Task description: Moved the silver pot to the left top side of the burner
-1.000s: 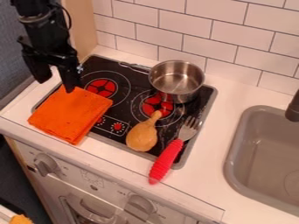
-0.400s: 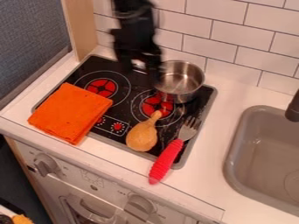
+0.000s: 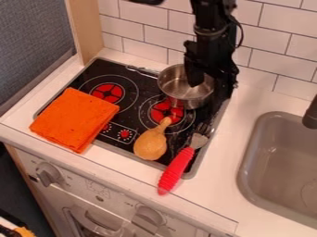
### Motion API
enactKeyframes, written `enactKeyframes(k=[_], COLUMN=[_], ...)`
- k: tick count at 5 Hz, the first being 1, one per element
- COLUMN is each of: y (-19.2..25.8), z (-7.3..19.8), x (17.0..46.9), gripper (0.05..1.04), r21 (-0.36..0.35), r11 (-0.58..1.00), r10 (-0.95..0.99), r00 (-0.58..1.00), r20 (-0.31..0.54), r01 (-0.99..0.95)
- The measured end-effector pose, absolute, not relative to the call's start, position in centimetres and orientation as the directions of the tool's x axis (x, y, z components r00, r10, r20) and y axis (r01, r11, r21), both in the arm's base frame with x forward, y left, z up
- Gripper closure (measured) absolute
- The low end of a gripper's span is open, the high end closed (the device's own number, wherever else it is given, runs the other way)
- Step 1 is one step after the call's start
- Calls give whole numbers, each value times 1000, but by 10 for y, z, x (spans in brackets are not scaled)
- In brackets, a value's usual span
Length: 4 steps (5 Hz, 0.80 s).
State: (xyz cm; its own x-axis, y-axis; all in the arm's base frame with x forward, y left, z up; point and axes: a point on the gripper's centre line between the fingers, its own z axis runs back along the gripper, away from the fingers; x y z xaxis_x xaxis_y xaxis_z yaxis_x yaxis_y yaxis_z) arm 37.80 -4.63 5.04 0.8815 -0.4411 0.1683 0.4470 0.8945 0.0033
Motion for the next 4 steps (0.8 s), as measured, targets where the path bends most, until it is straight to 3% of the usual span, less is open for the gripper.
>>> enactKeyframes(k=[1,3,4], y=[-44,-53,-51], z=[35,28,27], x=[381,381,379], gripper=[140,735,939], r21=[29,44,47], r11=[903,910,915], r10=[-428,-414,-402], r00=[893,899,907], r20=[141,143,127], r01=[428,413,400])
